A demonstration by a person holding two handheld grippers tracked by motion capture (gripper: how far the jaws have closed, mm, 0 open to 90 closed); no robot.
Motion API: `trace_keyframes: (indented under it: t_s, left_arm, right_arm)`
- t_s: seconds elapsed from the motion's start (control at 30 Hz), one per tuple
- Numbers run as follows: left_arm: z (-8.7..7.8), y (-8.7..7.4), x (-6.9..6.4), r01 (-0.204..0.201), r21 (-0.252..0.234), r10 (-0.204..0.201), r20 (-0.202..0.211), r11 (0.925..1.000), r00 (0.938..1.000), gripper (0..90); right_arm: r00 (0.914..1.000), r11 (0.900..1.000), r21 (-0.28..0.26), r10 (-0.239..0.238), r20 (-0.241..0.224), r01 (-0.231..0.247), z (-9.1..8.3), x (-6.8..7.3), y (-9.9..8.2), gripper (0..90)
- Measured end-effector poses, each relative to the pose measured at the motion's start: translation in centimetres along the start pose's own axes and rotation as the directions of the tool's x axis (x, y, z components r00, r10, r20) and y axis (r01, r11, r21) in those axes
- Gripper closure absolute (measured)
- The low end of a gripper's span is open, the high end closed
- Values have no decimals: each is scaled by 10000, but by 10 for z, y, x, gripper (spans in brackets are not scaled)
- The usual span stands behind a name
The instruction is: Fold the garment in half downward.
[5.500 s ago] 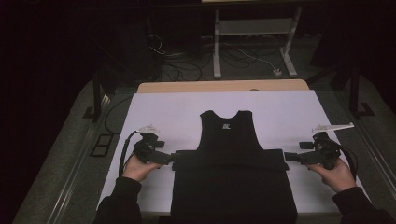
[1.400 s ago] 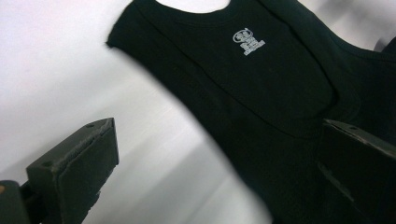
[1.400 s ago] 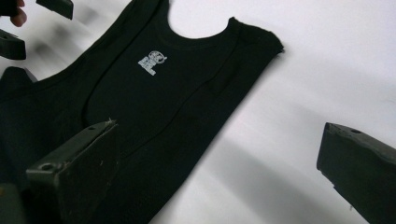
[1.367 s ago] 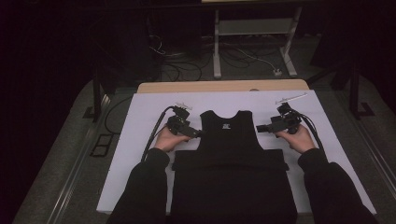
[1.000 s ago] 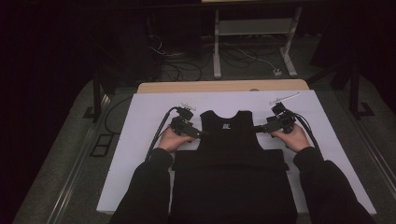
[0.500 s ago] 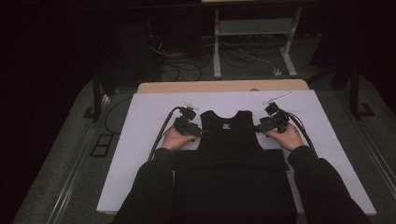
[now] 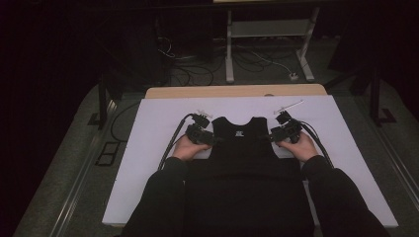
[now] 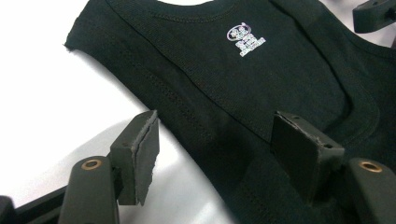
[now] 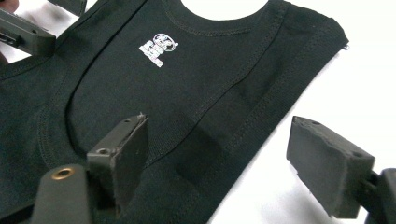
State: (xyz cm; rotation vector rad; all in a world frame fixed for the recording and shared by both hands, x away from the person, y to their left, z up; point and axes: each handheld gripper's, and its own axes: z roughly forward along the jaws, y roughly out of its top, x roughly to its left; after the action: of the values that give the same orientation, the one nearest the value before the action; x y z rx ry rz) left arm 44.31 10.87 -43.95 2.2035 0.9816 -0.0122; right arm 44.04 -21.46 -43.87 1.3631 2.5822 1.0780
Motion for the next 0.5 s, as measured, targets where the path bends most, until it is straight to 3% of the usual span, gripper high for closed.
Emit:
trace_keyframes:
  t_s: [0.13, 0.5]
  left_arm:
    - [0, 0, -1, 14, 27, -14, -24, 10000, 10000, 353]
    - [3, 0, -3, 224, -171, -225, -21, 9996, 9997, 461]
  right_arm:
    - [9992, 9997, -95, -224, 325, 228, 1, 3, 0, 303]
    - [9991, 9994, -16, -357, 229, 358, 8, 9, -1, 457]
